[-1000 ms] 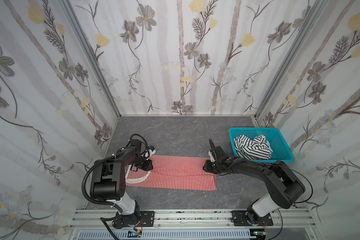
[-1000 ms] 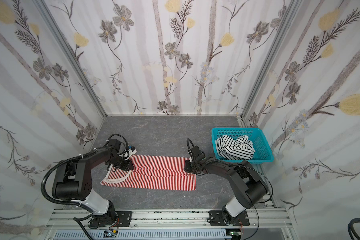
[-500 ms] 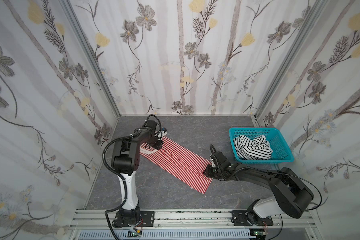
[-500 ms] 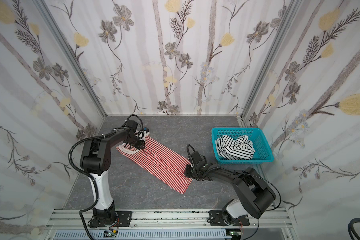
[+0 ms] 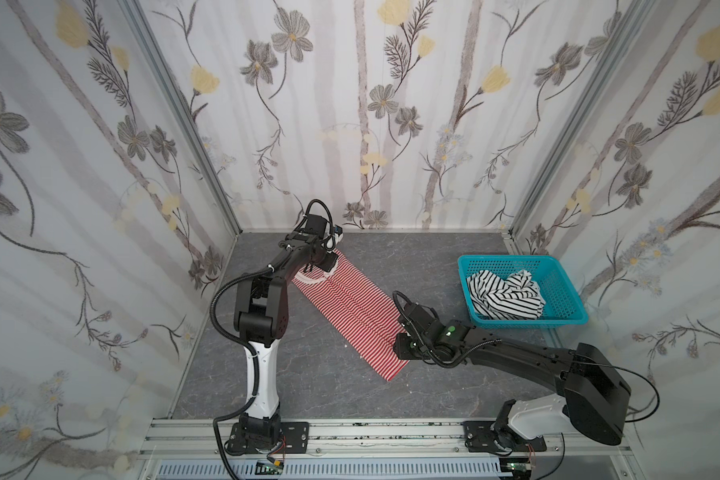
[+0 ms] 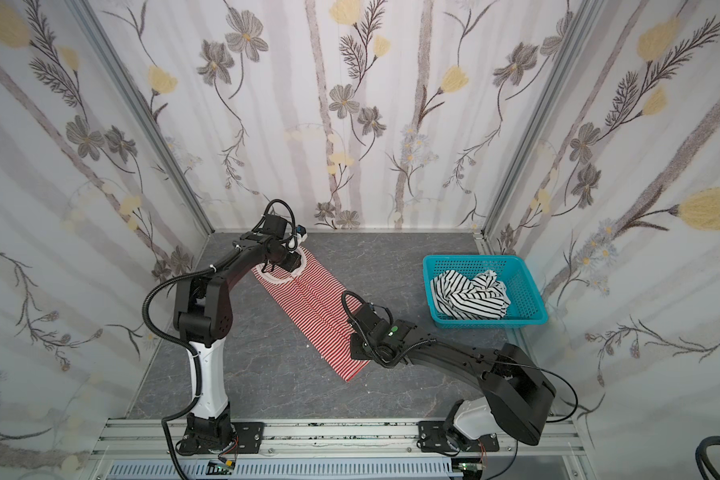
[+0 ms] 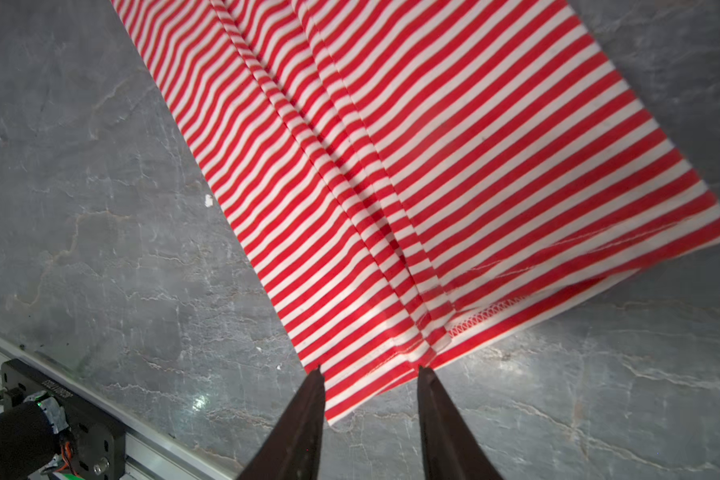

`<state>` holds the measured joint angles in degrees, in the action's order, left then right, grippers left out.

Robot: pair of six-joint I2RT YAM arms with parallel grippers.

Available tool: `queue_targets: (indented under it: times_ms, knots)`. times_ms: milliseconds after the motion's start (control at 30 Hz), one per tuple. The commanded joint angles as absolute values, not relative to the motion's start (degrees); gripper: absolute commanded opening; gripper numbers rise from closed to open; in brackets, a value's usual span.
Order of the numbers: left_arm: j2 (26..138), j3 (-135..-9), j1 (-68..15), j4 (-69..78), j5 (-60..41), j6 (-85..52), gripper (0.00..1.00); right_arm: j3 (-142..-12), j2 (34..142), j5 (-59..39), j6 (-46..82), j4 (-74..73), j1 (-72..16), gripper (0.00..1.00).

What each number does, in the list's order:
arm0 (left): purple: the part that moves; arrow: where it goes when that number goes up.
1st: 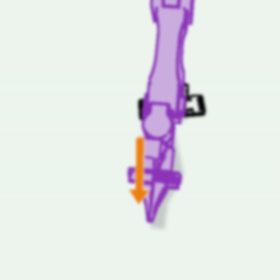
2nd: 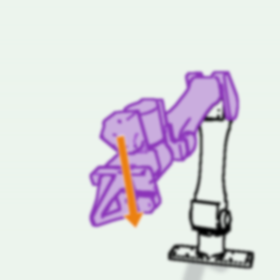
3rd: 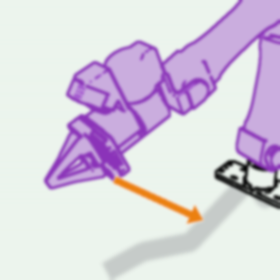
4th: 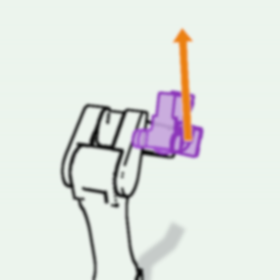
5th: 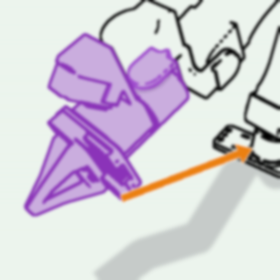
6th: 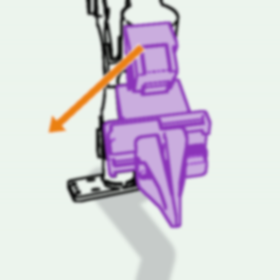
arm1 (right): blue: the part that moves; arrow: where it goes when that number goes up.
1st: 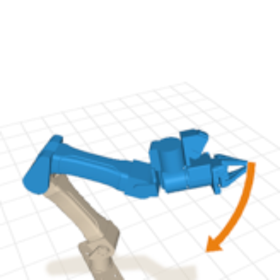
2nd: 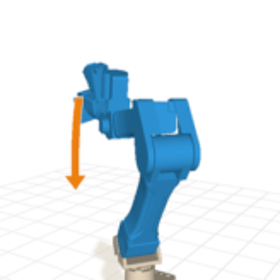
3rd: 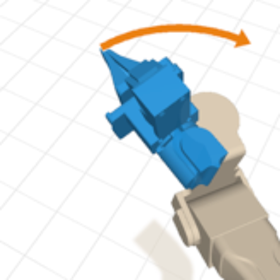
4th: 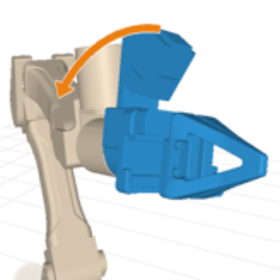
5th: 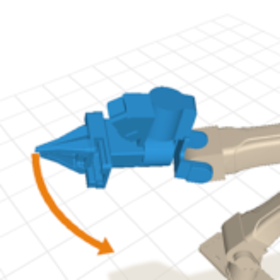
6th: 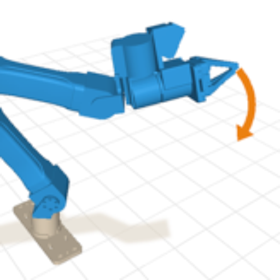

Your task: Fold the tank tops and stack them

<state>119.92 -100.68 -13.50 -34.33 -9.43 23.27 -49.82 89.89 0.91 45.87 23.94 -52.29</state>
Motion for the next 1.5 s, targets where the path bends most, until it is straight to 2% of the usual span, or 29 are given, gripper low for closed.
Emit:
queue_targets:
  times_ms: [0,267,533,700,967,1167,1467]
  knots:
    - [114.8,-95.8,-13.6,-35.5,-12.4,21.4,0.41,-51.5,91.0,4.6,44.0,25.2,-50.2,0.4]
    - [104.7,-77.2,-13.4,-32.1,-13.3,20.9,0.41,-55.1,99.7,3.5,41.2,20.4,-41.3,0.39]
    - [104.8,-69.1,-13.4,-27.5,-11.6,19.9,0.42,-57.6,107.6,0.1,39.8,16.6,-38.9,0.38]
    - [108.1,-69.8,-13.4,-27.0,-10.0,20.4,0.42,-54.3,108.1,-0.8,41.3,14.8,-39.3,0.37]
    - [113.6,-73.8,-13.7,-26.9,-8.2,21.4,0.42,-46.2,103.4,-0.2,44.8,14.5,-43.5,0.37]
    - [119.0,-81.9,-14.7,-27.0,-7.4,20.9,0.42,-41.7,99.3,0.5,48.8,16.0,-48.8,0.37]
    - [125.3,-90.8,-17.0,-27.3,-6.5,20.3,0.43,-45.6,99.1,-1.2,50.4,17.2,-56.7,0.38]
